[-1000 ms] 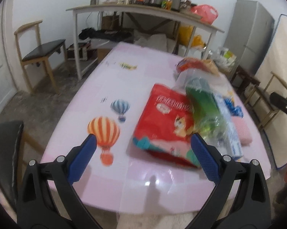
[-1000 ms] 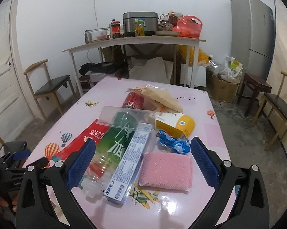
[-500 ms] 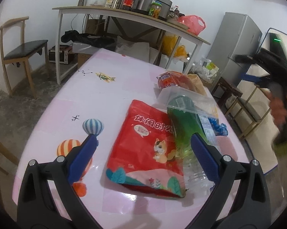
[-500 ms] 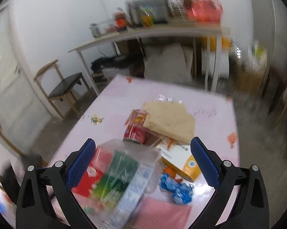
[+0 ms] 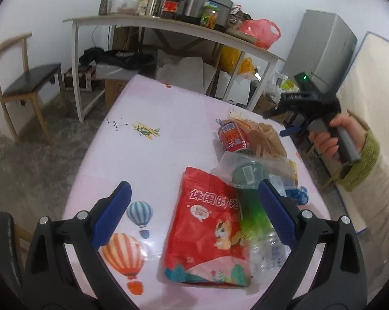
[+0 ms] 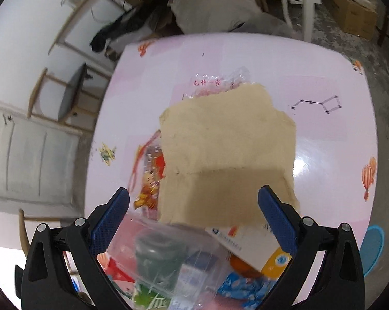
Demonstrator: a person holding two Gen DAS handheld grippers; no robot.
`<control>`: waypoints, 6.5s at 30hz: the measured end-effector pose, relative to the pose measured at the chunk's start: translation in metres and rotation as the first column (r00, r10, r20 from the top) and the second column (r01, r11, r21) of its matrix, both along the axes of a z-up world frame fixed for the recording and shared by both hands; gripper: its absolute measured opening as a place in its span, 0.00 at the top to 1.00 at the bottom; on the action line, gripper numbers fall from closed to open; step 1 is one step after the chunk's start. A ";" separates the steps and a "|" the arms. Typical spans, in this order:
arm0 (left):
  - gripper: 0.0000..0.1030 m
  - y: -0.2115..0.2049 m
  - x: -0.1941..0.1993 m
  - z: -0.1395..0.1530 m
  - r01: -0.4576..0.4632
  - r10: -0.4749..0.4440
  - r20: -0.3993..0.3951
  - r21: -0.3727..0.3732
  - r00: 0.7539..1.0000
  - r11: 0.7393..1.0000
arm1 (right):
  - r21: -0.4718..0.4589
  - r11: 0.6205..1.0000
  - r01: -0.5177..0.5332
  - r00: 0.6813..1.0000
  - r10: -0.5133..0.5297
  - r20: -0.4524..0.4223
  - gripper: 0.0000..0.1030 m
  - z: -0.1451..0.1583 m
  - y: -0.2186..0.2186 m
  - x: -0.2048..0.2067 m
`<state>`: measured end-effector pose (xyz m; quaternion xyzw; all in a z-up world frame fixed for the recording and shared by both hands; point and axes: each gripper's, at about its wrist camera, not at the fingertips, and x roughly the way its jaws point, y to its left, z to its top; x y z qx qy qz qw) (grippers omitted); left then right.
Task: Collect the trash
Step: 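Reach the right tool to the crumpled brown paper and close on it, then lift the brown paper with the right tool toward the left tool, then close the left tool on the brown paper while the right tool releases it, then grasp the clear plastic wrapper with the right tool while the left tool holds the paper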
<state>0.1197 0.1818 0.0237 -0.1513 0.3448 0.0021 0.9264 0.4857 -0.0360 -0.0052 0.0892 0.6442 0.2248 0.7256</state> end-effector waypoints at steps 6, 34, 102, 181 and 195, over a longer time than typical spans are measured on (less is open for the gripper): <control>0.34 -0.013 0.009 -0.014 -0.007 0.006 -0.020 -0.084 1.000 0.996 | 0.007 0.998 -0.054 0.998 0.055 -0.043 0.20 -0.015 0.003 0.011; 0.75 -0.053 -0.031 -0.025 0.131 -0.129 0.096 -0.014 0.987 0.991 | 0.117 0.993 -0.016 0.972 -0.012 0.236 0.95 0.101 -0.053 -0.064; 0.40 -0.006 -0.113 -0.113 0.054 -0.081 -0.173 -0.155 0.982 0.986 | 0.082 0.894 -0.440 0.889 0.422 0.175 0.55 -0.019 0.066 -0.378; 0.91 0.006 -0.028 -0.043 -0.040 0.040 0.012 0.000 0.999 0.999 | -0.195 0.977 0.087 0.995 -0.076 0.064 0.83 -0.056 0.006 0.109; 0.91 0.006 -0.037 -0.040 -0.065 0.065 0.041 0.013 0.997 0.998 | 0.100 0.959 0.264 0.948 -0.277 0.159 0.93 -0.002 -0.044 0.102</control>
